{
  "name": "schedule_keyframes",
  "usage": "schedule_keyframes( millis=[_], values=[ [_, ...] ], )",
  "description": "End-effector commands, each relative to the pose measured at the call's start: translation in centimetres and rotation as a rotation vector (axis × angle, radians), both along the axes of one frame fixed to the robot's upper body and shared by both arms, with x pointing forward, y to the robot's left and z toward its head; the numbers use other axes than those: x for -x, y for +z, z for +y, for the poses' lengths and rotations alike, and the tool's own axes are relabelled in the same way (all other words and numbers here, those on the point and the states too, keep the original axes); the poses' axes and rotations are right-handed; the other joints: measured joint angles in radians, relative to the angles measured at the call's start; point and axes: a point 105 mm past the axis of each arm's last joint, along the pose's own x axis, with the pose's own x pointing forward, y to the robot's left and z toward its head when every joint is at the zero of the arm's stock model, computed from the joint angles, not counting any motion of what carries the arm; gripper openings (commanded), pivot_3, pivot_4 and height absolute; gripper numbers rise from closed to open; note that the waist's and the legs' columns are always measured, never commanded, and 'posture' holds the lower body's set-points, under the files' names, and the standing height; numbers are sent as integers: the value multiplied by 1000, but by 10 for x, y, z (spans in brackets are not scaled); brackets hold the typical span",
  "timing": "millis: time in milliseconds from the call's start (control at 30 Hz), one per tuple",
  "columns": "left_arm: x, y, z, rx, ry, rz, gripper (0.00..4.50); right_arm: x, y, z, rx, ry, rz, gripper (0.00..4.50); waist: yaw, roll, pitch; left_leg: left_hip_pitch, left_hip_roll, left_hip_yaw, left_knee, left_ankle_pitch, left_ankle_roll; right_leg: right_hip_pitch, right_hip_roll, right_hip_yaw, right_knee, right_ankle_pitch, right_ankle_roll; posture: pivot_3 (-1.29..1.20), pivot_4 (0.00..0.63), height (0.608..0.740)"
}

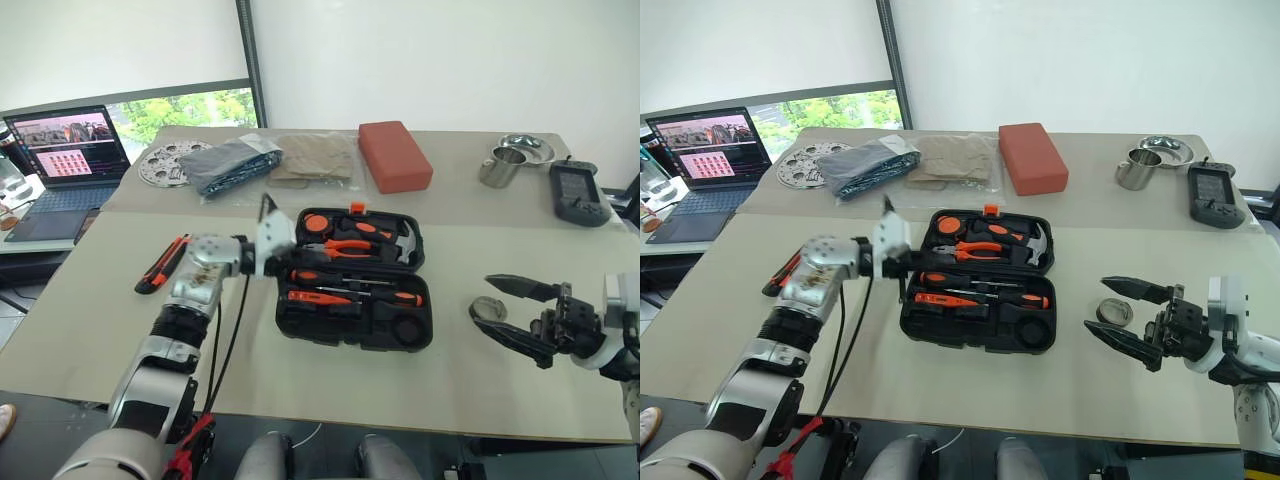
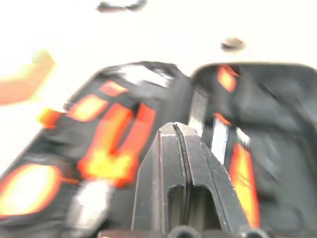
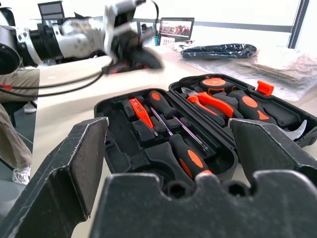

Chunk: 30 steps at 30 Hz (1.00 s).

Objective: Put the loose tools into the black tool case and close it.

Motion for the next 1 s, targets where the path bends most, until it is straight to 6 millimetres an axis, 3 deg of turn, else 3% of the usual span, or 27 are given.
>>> schedule_keyframes(
  millis=[33, 100, 267, 400, 533, 833, 1000],
  values=[
    [-9, 26, 48, 111, 262, -53, 684, -1, 10, 8, -12, 58, -32, 4500, -4, 0, 0, 0, 0, -1, 0, 0, 0, 0, 0, 0, 0, 0, 0, 0, 150, 740],
    [-11, 25, 69, 98, 371, -50, 1423, -2, 10, 8, -12, 67, -30, 4500, -6, 1, 0, 0, 0, -1, 0, 0, 0, 0, 0, 0, 1, 0, 0, 0, 150, 740],
    [-10, 10, 147, 90, 799, -37, 3087, -7, 8, 8, -19, 122, -24, 4500, -8, 2, -1, 1, 1, -2, 0, 0, 0, 0, -1, 0, 1, 0, 0, 0, 150, 740],
    [0, -5, 185, 58, 1022, -16, 4411, -10, 7, 5, -21, 142, -26, 4500, -6, 1, -1, 1, 1, -2, -1, 0, 0, 0, -2, -1, 1, 0, 0, 0, 150, 740],
    [14, -34, 221, 63, 1192, 72, 4461, -14, 6, -9, 8, 140, -51, 4500, 5, 1, -1, 1, 1, -2, -1, 0, 0, 1, -3, -2, 0, 0, 0, 0, 150, 740],
    [17, -55, 232, 21, 1194, 149, 4461, -14, 7, -22, 27, 98, -73, 4500, 13, 1, -1, 2, 1, -1, -3, 0, 0, 0, -4, -2, 0, 0, 0, 0, 150, 740],
    [16, -81, 239, -77, 1093, 286, 4461, -14, 8, -19, 23, 96, -75, 4500, 6, 1, -1, 4, 1, 1, -5, 0, 0, 0, -3, -2, 0, 0, -1, 0, 150, 740]
  ],
)
